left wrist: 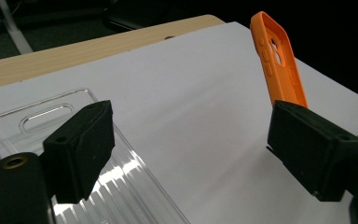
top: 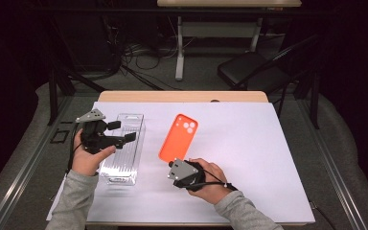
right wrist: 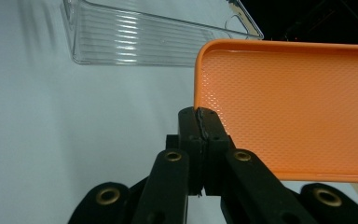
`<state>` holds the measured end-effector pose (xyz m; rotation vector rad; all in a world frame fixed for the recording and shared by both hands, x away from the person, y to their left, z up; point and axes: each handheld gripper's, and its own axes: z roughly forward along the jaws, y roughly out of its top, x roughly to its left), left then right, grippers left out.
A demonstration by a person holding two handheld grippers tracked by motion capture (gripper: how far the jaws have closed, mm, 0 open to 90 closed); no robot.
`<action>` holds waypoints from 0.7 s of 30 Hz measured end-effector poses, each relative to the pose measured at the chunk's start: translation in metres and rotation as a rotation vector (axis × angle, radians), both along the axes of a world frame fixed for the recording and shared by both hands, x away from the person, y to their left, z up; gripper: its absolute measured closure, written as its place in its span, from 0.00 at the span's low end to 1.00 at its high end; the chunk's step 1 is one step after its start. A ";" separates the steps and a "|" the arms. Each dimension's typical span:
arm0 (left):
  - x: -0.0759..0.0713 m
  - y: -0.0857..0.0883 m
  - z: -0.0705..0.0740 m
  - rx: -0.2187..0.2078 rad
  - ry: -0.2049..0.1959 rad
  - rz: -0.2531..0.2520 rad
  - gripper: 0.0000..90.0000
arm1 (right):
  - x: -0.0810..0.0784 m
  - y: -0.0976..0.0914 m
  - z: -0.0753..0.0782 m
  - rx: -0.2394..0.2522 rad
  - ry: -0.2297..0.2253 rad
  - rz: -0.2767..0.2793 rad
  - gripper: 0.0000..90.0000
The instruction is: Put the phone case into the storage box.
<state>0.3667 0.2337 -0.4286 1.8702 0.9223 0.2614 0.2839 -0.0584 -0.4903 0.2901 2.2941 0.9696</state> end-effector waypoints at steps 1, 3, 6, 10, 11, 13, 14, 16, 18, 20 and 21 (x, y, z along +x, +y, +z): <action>0.000 -0.001 0.000 0.000 0.002 -0.002 0.17 | -0.001 0.000 0.000 -0.002 -0.008 0.002 0.99; -0.001 -0.003 0.000 -0.002 0.008 -0.006 0.17 | -0.004 0.001 -0.001 -0.004 -0.018 0.002 0.99; -0.001 -0.006 0.000 0.001 0.003 -0.015 0.18 | -0.006 0.002 -0.002 -0.009 -0.036 0.008 0.99; -0.002 -0.009 0.000 -0.001 0.009 -0.029 0.18 | -0.008 0.004 -0.004 -0.024 -0.047 0.007 0.99; -0.003 -0.010 0.000 -0.005 0.011 -0.032 0.18 | -0.009 0.005 -0.004 -0.025 -0.052 0.013 0.99; -0.003 -0.011 0.001 -0.005 0.009 -0.035 0.18 | -0.009 0.006 -0.006 -0.032 -0.053 0.015 0.99; -0.003 -0.012 0.001 -0.004 0.010 -0.037 0.18 | -0.010 0.006 -0.007 -0.038 -0.054 0.018 0.99; -0.004 -0.013 0.001 -0.007 0.013 -0.038 0.18 | -0.010 0.007 -0.007 -0.038 -0.055 0.019 0.99; -0.004 -0.015 0.001 -0.012 0.014 -0.041 0.18 | -0.011 0.008 -0.009 -0.032 -0.053 0.021 0.99; -0.004 -0.017 0.000 -0.014 0.017 -0.048 0.19 | -0.012 0.009 -0.009 -0.038 -0.054 0.021 0.99; -0.005 -0.017 0.000 -0.010 0.013 -0.053 0.19 | -0.013 0.009 -0.009 -0.039 -0.051 0.021 0.99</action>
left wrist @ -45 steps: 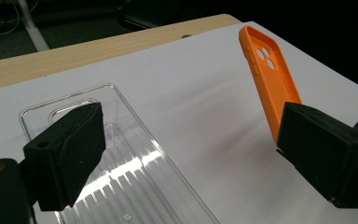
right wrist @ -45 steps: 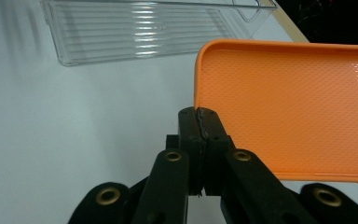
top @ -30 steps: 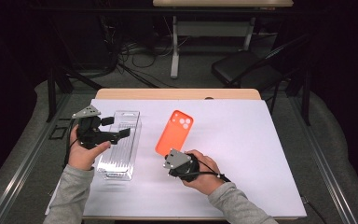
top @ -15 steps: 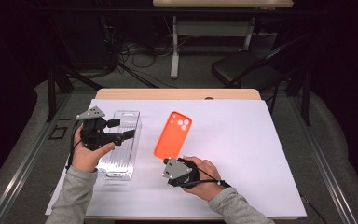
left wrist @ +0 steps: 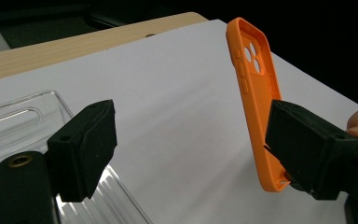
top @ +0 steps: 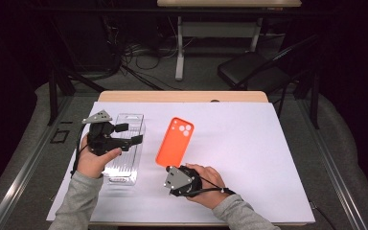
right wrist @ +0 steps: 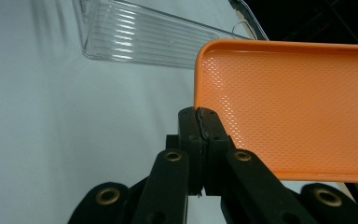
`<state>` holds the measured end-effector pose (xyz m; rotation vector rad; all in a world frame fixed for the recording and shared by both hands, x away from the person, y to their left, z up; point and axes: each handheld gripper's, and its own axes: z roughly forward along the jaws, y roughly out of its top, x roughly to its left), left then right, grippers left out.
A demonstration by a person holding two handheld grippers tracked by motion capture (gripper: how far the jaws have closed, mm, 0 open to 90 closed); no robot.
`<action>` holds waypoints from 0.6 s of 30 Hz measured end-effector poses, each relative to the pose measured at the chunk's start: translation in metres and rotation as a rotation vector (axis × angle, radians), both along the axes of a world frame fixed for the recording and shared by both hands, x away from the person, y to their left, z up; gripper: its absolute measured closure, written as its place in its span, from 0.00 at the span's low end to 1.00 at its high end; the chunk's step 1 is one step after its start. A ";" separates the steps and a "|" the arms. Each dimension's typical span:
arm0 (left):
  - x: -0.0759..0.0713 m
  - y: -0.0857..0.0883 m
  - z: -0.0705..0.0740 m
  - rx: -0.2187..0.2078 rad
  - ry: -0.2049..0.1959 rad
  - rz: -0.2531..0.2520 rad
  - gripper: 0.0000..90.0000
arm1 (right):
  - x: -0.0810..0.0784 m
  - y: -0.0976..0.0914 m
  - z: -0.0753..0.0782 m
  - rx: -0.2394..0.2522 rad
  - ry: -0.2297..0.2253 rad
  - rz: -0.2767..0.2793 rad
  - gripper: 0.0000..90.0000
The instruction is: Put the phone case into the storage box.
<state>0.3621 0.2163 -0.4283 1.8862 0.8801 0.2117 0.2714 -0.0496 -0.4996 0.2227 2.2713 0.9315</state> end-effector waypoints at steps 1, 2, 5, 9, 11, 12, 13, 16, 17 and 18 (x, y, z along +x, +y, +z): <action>-0.001 -0.001 0.000 0.000 0.000 -0.001 0.21 | 0.000 0.000 -0.001 -0.001 -0.005 0.004 0.99; -0.001 -0.002 0.000 -0.004 0.001 -0.006 0.22 | 0.000 0.001 -0.001 -0.003 -0.005 0.005 0.99; -0.002 -0.004 -0.001 -0.017 0.008 -0.012 0.24 | -0.001 0.002 -0.002 -0.002 -0.007 0.014 0.99; -0.002 -0.008 -0.003 -0.041 0.051 -0.019 0.28 | -0.001 0.002 -0.002 -0.006 -0.009 0.018 0.99; -0.001 -0.011 -0.005 -0.039 0.069 -0.028 0.29 | -0.002 0.003 -0.002 -0.005 -0.008 0.020 0.99; -0.001 -0.012 -0.006 -0.034 0.074 -0.033 0.30 | -0.002 0.003 -0.002 -0.005 -0.007 0.020 0.99; -0.002 -0.014 -0.007 -0.032 0.078 -0.031 0.30 | -0.002 0.003 -0.002 -0.001 -0.008 0.022 0.99; -0.002 -0.018 -0.009 -0.035 0.089 -0.047 0.32 | -0.003 0.003 -0.002 0.000 -0.009 0.022 0.99; -0.002 -0.019 -0.009 -0.036 0.091 -0.052 0.33 | -0.003 0.003 -0.002 0.000 -0.009 0.023 0.99; -0.002 -0.020 -0.009 -0.038 0.095 -0.055 0.34 | -0.003 0.003 -0.002 0.000 -0.010 0.025 0.99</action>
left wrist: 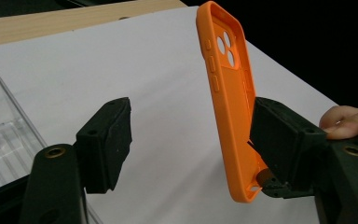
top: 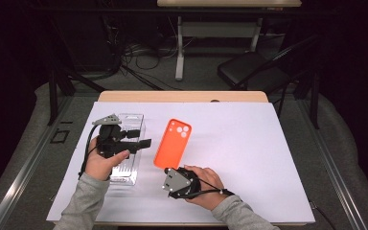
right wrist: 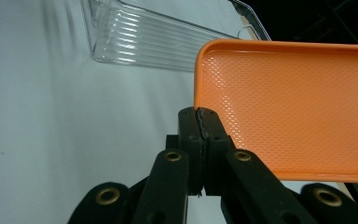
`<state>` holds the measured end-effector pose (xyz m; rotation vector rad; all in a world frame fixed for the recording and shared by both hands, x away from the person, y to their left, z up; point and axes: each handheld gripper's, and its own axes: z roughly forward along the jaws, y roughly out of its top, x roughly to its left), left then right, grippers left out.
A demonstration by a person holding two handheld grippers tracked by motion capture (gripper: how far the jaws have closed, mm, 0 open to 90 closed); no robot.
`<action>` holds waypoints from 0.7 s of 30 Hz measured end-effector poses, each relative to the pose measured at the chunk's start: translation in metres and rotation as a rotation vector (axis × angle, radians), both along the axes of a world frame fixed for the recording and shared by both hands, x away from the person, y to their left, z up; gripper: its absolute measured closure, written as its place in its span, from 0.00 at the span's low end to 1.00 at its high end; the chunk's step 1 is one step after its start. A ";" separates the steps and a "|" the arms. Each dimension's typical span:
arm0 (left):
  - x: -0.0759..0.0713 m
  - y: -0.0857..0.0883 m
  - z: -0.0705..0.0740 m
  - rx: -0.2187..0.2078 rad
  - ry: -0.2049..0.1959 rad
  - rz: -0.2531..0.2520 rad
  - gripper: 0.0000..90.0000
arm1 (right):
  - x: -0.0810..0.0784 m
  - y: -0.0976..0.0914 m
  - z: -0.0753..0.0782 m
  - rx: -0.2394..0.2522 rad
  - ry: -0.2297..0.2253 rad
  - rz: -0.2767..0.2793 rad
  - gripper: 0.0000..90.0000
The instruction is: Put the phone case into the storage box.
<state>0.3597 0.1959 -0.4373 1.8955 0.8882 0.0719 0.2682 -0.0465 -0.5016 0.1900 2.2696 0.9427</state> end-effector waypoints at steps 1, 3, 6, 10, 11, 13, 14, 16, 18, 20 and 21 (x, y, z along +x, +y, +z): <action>0.000 -0.001 0.000 -0.003 0.001 -0.007 0.36 | -0.001 0.000 0.000 -0.001 0.002 -0.001 0.99; -0.001 -0.003 -0.001 -0.008 0.005 -0.013 0.37 | -0.001 0.001 0.000 -0.003 0.001 0.001 0.99; -0.001 -0.004 -0.002 -0.015 0.009 -0.010 0.37 | -0.002 0.001 0.000 -0.007 -0.007 0.009 0.99; -0.002 -0.005 -0.002 -0.017 0.012 -0.005 0.39 | -0.004 0.003 -0.001 -0.007 -0.007 0.012 0.99; -0.002 -0.005 -0.002 -0.020 0.015 -0.001 0.39 | -0.004 0.003 -0.001 -0.009 -0.007 0.017 0.99; -0.002 -0.005 -0.003 -0.023 0.019 0.007 0.39 | -0.005 0.004 -0.002 -0.010 -0.007 0.018 0.99; -0.001 -0.005 -0.003 -0.028 0.020 0.004 0.40 | -0.006 0.005 -0.002 -0.011 -0.006 0.019 0.99; -0.001 -0.006 -0.004 -0.038 0.036 0.001 0.40 | -0.007 0.005 -0.003 -0.007 -0.005 0.017 0.99; 0.000 -0.007 -0.005 -0.036 0.038 0.001 0.40 | -0.007 0.006 -0.003 -0.002 -0.006 0.018 0.99; 0.001 -0.008 -0.005 -0.040 0.044 -0.002 0.41 | -0.007 0.006 -0.003 -0.002 -0.005 0.018 0.99; 0.001 -0.008 -0.006 -0.043 0.051 0.000 0.41 | -0.007 0.006 -0.003 -0.002 -0.006 0.018 0.99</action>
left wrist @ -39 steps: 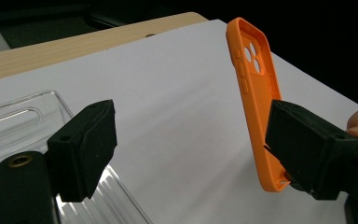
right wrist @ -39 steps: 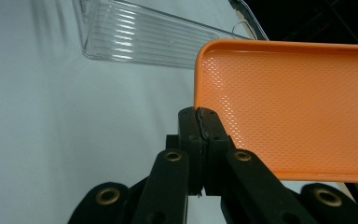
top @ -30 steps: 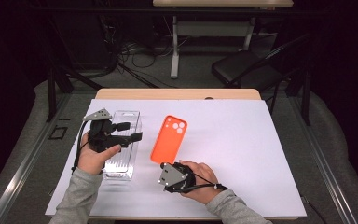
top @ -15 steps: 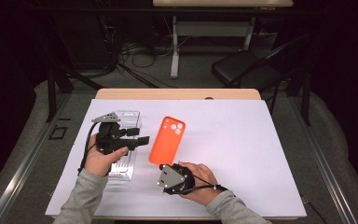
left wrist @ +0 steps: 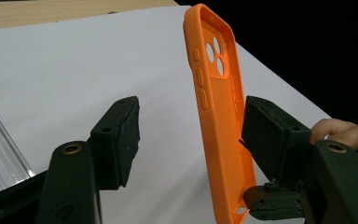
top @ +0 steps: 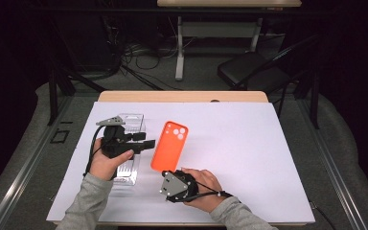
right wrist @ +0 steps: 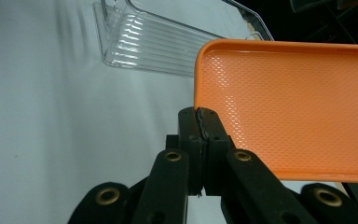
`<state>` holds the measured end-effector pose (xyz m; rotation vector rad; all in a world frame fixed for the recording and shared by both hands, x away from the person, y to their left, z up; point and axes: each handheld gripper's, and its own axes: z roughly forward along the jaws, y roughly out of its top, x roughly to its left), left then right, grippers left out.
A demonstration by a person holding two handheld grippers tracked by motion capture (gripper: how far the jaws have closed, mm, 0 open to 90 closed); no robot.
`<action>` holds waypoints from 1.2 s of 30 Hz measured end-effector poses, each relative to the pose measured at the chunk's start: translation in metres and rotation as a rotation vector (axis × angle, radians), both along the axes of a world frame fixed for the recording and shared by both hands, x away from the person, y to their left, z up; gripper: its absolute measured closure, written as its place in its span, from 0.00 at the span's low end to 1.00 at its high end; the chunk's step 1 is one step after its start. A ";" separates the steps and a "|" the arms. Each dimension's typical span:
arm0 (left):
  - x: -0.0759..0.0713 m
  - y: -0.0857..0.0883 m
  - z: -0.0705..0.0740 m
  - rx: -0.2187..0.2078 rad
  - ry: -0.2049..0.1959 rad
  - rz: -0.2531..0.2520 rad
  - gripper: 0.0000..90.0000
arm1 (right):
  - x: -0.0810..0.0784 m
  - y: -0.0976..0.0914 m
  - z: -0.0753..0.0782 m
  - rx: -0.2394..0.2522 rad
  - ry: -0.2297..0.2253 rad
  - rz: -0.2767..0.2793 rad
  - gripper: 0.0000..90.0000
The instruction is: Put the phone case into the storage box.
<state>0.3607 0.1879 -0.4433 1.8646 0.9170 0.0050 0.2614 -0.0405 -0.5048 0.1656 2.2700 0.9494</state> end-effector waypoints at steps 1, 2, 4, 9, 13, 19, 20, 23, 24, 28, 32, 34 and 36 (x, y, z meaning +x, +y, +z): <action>0.000 0.000 -0.001 -0.008 0.008 0.000 0.41 | 0.000 0.000 0.000 0.001 -0.002 0.000 0.99; 0.001 -0.001 -0.001 -0.017 0.016 -0.003 0.42 | 0.000 0.000 0.000 0.000 -0.002 0.000 0.99; 0.002 -0.002 -0.003 -0.020 0.025 -0.003 0.43 | 0.000 0.001 0.000 -0.004 -0.005 0.007 0.99; 0.004 -0.006 -0.007 -0.026 0.051 -0.020 0.47 | 0.000 0.001 -0.001 -0.008 -0.010 0.013 0.99; 0.005 -0.010 -0.010 -0.018 0.060 -0.032 0.48 | -0.001 0.001 -0.001 -0.009 -0.004 0.004 0.99; 0.005 -0.013 -0.012 -0.021 0.076 -0.048 0.52 | -0.001 0.002 -0.002 -0.011 -0.002 0.007 0.99; 0.006 -0.013 -0.012 -0.023 0.084 -0.051 0.54 | -0.001 0.002 -0.002 -0.013 -0.005 0.012 0.99; 0.006 -0.014 -0.014 -0.027 0.097 -0.056 0.57 | -0.001 0.002 -0.003 -0.008 -0.002 0.011 0.99; 0.006 -0.015 -0.015 -0.020 0.095 -0.054 0.59 | -0.001 0.003 -0.003 -0.013 -0.004 0.015 0.99; 0.007 -0.015 -0.015 -0.020 0.094 -0.051 0.62 | -0.002 0.003 -0.003 -0.014 -0.009 0.020 0.99; 0.006 -0.015 -0.015 -0.022 0.090 -0.047 0.66 | -0.002 0.003 -0.003 -0.016 -0.004 0.016 0.99; 0.006 -0.015 -0.016 -0.020 0.089 -0.047 0.68 | -0.002 0.004 -0.003 -0.017 -0.011 0.024 0.99; 0.006 -0.016 -0.016 -0.020 0.090 -0.048 0.68 | -0.003 0.004 -0.004 -0.015 -0.007 0.019 0.99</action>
